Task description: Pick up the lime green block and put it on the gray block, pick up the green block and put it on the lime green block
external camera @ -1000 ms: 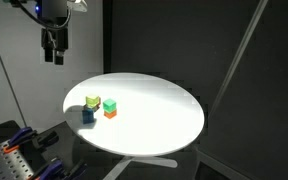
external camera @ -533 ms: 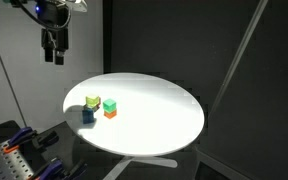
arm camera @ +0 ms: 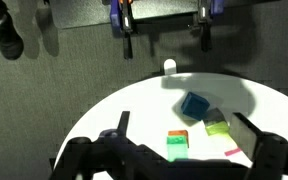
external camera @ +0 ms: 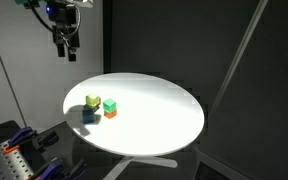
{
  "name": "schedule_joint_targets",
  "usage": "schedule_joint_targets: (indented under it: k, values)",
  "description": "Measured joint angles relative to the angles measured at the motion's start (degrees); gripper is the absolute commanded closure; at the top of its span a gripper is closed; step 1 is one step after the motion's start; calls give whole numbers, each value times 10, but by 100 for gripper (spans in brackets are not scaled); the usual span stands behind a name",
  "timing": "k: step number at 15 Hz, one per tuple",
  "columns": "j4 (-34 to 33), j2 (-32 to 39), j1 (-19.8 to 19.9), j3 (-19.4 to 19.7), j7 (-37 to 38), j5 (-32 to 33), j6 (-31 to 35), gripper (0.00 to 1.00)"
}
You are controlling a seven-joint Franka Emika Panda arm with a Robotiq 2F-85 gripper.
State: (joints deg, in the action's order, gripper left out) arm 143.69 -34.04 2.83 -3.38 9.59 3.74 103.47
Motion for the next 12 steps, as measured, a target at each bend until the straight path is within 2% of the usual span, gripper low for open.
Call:
schedule_joint_targets:
  k: [12]
  values:
    - [-101,160,1,37,-2,-48,135,0]
